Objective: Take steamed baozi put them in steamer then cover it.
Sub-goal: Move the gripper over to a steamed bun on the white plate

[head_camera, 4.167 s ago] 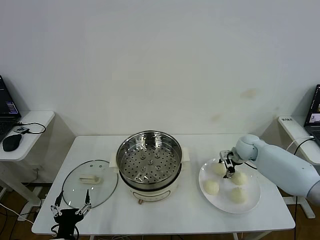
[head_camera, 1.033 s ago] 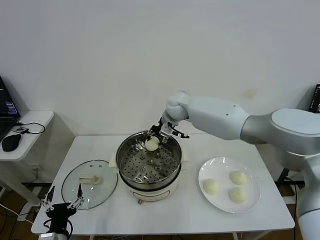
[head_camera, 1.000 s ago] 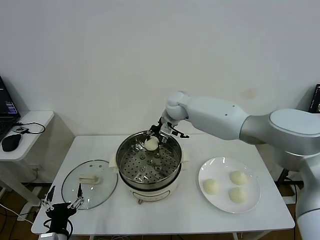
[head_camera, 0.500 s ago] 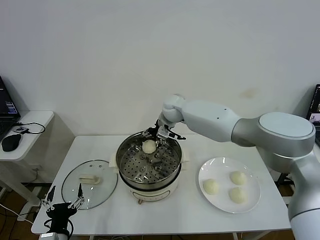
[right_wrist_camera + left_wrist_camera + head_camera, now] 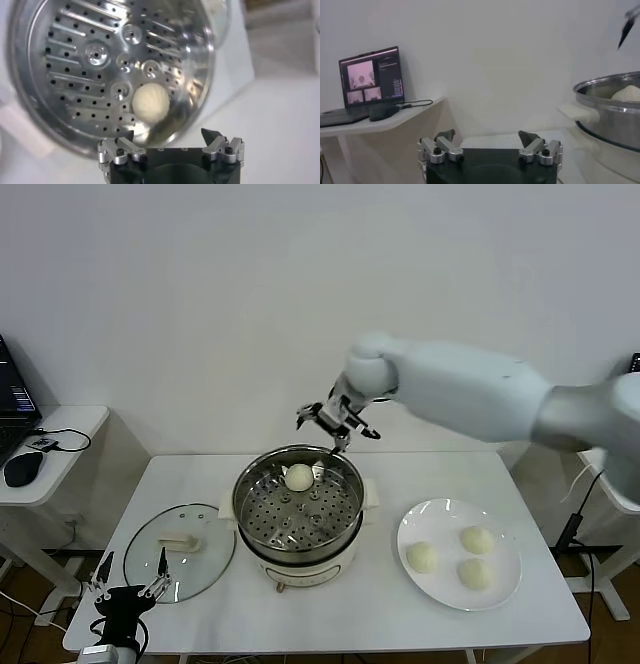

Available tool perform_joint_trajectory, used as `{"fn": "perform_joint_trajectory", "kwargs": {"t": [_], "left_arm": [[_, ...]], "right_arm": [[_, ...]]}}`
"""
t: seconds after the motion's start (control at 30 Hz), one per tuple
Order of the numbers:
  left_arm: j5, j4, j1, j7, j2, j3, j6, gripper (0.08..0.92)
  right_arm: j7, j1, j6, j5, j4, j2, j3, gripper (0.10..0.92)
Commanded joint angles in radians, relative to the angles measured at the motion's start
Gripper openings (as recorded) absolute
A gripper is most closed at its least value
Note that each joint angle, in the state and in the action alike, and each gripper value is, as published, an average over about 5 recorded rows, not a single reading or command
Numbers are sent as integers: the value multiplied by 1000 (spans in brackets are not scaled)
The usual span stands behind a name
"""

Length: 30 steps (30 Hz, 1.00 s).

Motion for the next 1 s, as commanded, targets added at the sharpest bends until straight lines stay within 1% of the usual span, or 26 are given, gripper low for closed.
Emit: {"fn": "perform_joint_trajectory", "kwargs": {"t": [0.03,0.2,0.37,0.53,0.67,1.0], "left_arm": [[1,0,0,1,2,6,2,823],[3,-3,-2,2,11,18,6,823],[9,1,-2,3,15,25,8,823],[15,-2,3,3,13,25,10,823],[18,1,6,3,10,22,10,823],[24,3,12,3,1,14,10,823]], "right_arm": [[-41,80,-355,132,321,-394,-48,823],[-42,-8,-347,58,356,-535,-61,823],[-41,-159,-318,-16,339,-581,-28,823],[-44,-320,-303,-49,317,-578,46,823],[-34,-427,-320,-64,290,-555,116,823],[-2,-590,-312,-117,208,-474,205,823]]}}
